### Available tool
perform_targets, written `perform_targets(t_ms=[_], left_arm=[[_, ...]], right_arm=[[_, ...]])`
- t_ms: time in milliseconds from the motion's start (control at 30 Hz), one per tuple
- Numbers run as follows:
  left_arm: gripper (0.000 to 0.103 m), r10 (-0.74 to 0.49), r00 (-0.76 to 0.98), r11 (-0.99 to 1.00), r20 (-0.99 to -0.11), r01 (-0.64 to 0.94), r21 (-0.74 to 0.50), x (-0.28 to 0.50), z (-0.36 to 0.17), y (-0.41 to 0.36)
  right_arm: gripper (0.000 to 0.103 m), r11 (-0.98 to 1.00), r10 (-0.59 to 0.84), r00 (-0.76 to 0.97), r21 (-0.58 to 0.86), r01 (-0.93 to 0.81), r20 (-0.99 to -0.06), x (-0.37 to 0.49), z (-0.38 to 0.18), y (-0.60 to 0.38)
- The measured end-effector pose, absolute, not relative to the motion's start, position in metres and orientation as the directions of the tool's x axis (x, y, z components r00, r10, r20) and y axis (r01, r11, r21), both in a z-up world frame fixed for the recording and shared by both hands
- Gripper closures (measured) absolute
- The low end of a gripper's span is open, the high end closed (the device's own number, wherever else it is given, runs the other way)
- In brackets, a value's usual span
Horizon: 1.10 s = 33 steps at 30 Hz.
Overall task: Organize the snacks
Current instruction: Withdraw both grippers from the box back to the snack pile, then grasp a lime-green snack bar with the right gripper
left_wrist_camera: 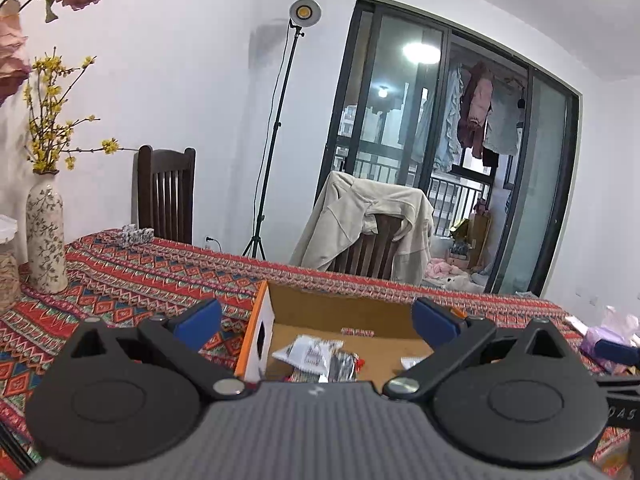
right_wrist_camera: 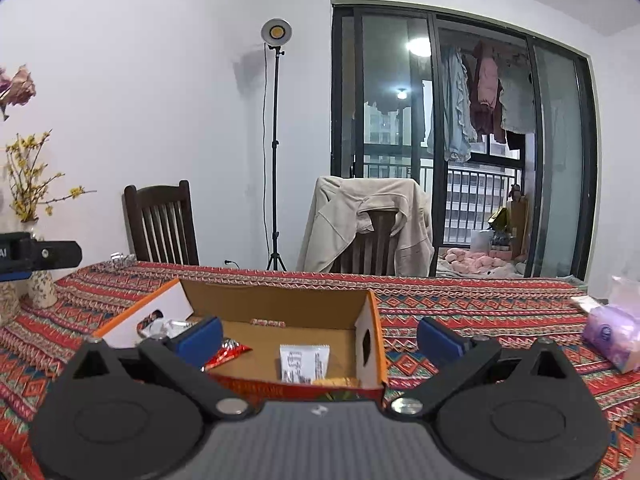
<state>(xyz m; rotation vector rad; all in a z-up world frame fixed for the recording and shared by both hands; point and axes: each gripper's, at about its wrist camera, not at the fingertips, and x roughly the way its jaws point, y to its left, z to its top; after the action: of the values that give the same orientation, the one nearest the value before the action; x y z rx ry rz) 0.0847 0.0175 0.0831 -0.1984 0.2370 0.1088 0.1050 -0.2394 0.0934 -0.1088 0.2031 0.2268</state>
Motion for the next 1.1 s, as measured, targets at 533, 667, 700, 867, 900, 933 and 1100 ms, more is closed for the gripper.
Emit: perform_targets(t_ms=[533,667,700,867,900,933,1100], left_arm=[[0.0,0.066,0.943,0.981,-0.326,-0.121,-0.153,0.034,0.028,0.022],[0.0,0.05,0.937,0.979,-0.345,-0.114,-0.168,0.028,0.009,0.02],[0.0,0.052,0.935,0.98,-0.35,-0.116,-0.165,0.026,0.004,0.018],[0.0,0.06,0.923,0.98,-0.38,-0.126,-0.151,0.027,-0.018,0.014],[0.0,0.061,0.923,0.98,-0.381,-0.127,-0.15,0.027,-0.02,0.014],[0.0,0.063,0.923,0.98,-0.38,-0.129,-0.15,0.028,-0.021,0.014],[0.0,0.059,0.925,0.977,-0.376,-0.131,-0.17,0.028,-0.023,0.017]], right_arm=[[0.0,0.961,0.19,0.936,-0.138,-0.239,-0.296,0.043,0.058,-0.26],[0.0,0.966,0.169,0.926,-0.131,-0.224,-0.337,0.039,0.041,-0.267],[0.0,0.968,0.157,0.923,-0.132,-0.215,-0.35,0.037,0.036,-0.269],[0.0,0.979,0.106,0.912,-0.121,-0.166,-0.396,0.034,0.022,-0.284],[0.0,0.98,0.101,0.909,-0.114,-0.16,-0.405,0.033,0.019,-0.287],[0.0,0.982,0.097,0.906,-0.111,-0.156,-0.413,0.033,0.017,-0.288],[0.0,0.986,0.091,0.887,-0.083,-0.144,-0.453,0.031,0.009,-0.297]])
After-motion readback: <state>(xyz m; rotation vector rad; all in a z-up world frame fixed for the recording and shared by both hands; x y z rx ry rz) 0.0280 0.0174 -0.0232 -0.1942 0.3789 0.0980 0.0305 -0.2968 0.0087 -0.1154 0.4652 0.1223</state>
